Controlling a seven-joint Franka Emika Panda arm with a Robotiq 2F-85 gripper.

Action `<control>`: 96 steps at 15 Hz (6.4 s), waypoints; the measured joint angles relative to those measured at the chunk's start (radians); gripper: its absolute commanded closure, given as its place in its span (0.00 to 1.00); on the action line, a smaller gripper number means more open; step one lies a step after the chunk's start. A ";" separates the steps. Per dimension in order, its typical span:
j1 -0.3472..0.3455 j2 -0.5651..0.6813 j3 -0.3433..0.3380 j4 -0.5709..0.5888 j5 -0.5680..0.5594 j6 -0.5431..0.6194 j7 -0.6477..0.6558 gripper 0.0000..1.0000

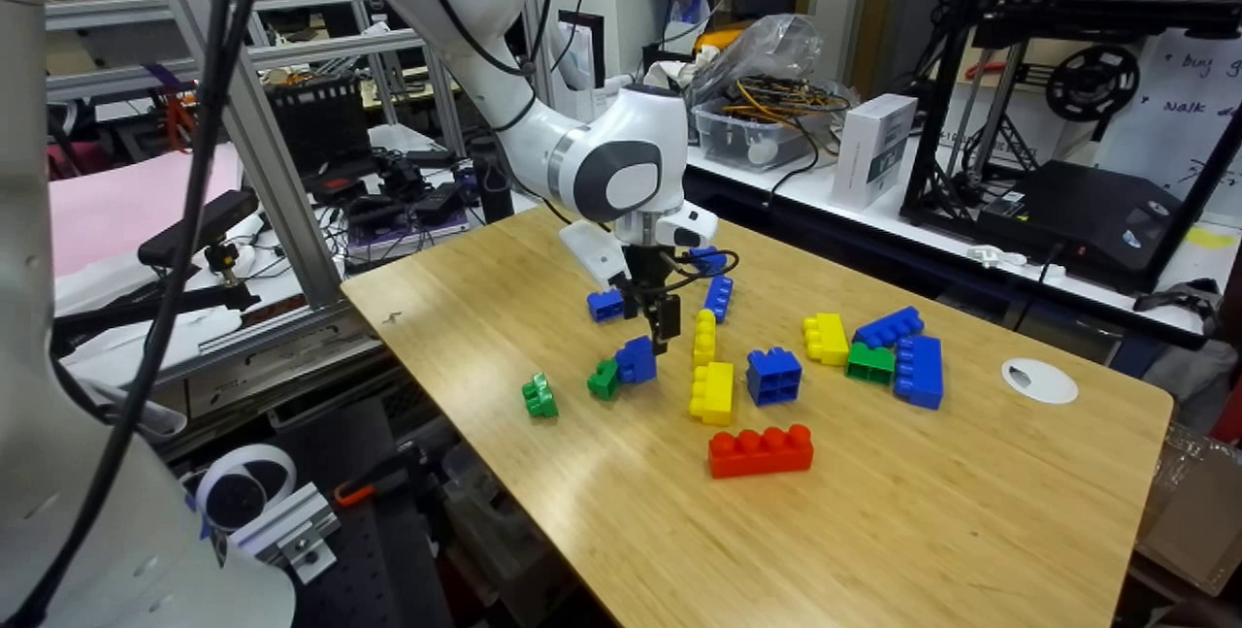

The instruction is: Pick up the blue block and move it to the right side of the table.

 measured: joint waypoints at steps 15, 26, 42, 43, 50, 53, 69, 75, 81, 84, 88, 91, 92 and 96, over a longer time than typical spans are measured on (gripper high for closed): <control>0.005 0.168 -0.011 0.123 0.004 0.002 0.002 0.25; 0.020 0.189 -0.012 0.155 0.005 -0.033 0.004 0.90; -0.082 -0.064 -0.125 0.063 0.010 -0.146 -0.036 0.89; -0.112 -0.086 -0.131 0.050 0.019 -0.153 -0.065 0.89; -0.330 -0.119 -0.159 0.111 0.151 -0.187 -0.361 0.89; -0.361 -0.103 -0.157 0.203 0.187 -0.261 -0.417 0.89; -0.301 0.220 -0.101 0.706 0.151 -0.549 -0.415 0.89; -0.299 0.243 -0.101 0.759 0.149 -0.590 -0.414 0.64; -0.299 0.243 -0.101 0.760 0.148 -0.592 -0.414 0.64; -0.299 0.243 -0.101 0.760 0.148 -0.592 -0.414 0.64; -0.299 0.243 -0.101 0.760 0.148 -0.592 -0.414 0.64; -0.299 0.243 -0.101 0.760 0.148 -0.592 -0.414 0.89; -0.299 0.243 -0.101 0.760 0.148 -0.592 -0.414 0.89; -0.311 0.289 -0.102 0.810 0.150 -0.589 -0.400 0.89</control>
